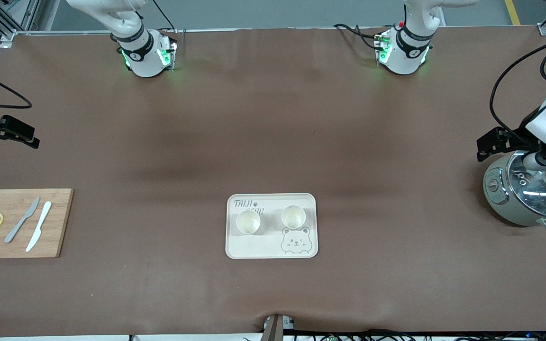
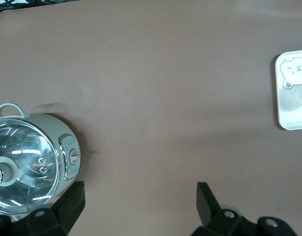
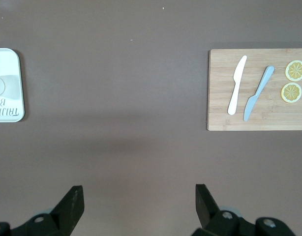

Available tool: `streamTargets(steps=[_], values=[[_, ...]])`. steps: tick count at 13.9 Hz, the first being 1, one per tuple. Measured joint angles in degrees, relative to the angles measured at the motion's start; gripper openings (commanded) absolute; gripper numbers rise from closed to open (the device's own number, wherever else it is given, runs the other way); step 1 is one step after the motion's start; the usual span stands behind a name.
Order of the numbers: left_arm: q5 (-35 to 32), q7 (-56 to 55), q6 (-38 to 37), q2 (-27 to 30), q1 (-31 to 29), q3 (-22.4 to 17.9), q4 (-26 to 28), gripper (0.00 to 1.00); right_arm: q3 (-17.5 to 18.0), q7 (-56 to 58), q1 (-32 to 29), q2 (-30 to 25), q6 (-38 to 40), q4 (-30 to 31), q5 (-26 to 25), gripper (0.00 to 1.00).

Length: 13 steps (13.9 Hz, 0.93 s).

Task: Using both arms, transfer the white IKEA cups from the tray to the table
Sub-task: 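Move the left gripper from beside the pot toward the cups on the tray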

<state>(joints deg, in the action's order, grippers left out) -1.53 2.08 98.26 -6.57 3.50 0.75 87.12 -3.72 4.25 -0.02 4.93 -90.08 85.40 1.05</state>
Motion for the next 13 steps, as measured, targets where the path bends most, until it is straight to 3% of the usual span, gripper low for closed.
streamTargets(steps=[10, 13], values=[[0.9, -0.4, -0.2, -1.2, 0.5, 0.6, 2.1, 1.0, 0.1, 0.0, 0.0, 0.0, 0.0, 0.0, 0.0, 1.0], [1.9, -7.7, -0.3, -8.5, 4.8, 0.9, -5.3, 1.0, 0.1, 0.0, 0.0, 0.0, -0.1, -0.1, 0.0, 1.0]])
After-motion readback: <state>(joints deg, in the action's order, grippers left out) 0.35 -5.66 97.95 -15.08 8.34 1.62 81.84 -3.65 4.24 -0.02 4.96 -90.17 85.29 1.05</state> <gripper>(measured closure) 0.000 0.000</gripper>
